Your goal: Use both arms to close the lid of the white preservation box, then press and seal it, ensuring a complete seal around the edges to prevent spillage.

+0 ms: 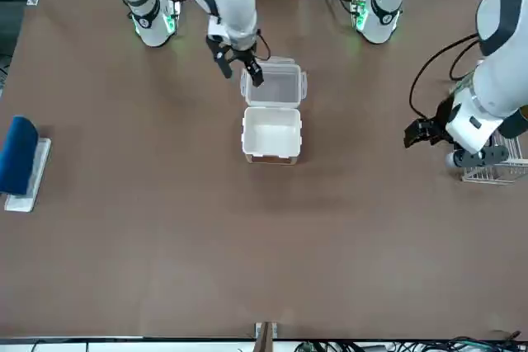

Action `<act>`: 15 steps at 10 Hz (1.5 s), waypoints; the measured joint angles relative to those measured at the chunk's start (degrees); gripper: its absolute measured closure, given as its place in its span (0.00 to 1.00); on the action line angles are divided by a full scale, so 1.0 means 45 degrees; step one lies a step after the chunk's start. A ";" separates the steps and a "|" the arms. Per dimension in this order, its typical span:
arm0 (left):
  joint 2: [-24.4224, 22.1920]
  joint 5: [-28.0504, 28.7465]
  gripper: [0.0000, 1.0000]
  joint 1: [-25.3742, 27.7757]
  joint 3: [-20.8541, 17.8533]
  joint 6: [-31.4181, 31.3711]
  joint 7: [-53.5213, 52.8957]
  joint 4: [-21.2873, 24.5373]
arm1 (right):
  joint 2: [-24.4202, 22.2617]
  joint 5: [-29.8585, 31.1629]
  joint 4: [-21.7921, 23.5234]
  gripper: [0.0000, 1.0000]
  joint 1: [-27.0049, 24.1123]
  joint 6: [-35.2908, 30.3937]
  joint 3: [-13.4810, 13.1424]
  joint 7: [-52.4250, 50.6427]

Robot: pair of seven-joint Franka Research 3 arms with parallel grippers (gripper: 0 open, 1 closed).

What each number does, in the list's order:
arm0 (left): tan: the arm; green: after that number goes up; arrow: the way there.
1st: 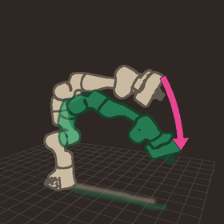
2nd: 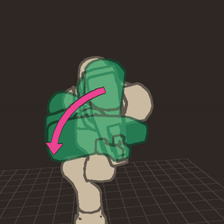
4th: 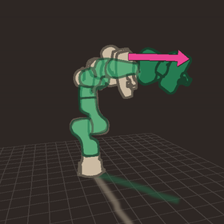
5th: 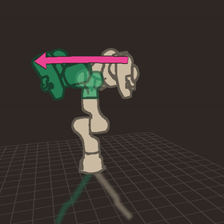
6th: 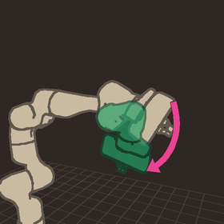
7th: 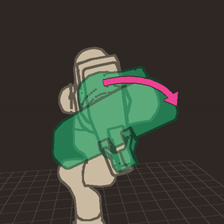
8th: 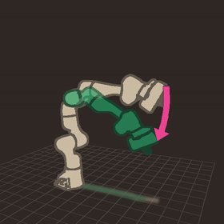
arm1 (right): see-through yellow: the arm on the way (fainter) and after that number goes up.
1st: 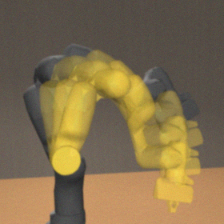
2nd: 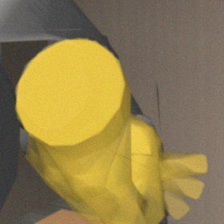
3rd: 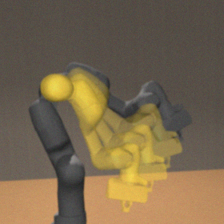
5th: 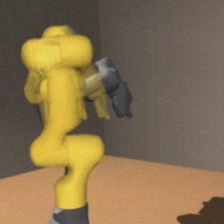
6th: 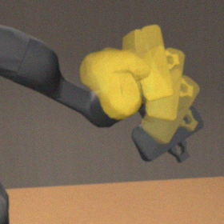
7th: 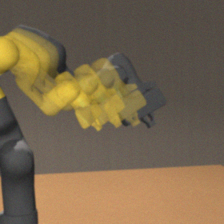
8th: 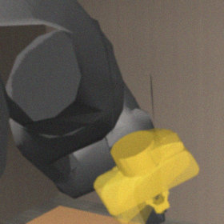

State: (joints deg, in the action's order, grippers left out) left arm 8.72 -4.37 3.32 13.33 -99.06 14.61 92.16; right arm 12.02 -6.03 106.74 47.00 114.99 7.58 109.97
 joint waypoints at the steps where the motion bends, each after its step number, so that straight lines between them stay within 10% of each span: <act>1: 0.0000 0.0000 0.31 -0.0003 0.0013 -0.0052 0.0003 0.0131 | 0.0440 -0.0484 0.0150 0.00 0.0429 0.0415 -0.0014 0.0489; 8: -0.0003 -0.0324 0.36 0.0013 0.0067 -0.0447 0.0035 0.0358 | 0.1858 -0.1947 0.1642 0.03 0.2280 0.3864 -0.0123 0.2491; 15: 0.0032 -0.1043 0.54 -0.0021 0.0159 -0.1800 0.0302 0.1304 | 0.1844 -0.1946 0.1866 0.86 0.2540 0.4480 -0.0331 0.3133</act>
State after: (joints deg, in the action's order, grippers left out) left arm 8.86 -9.07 3.23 14.04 -107.16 15.97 98.03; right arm 20.32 -14.78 115.13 58.43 135.15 6.09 124.07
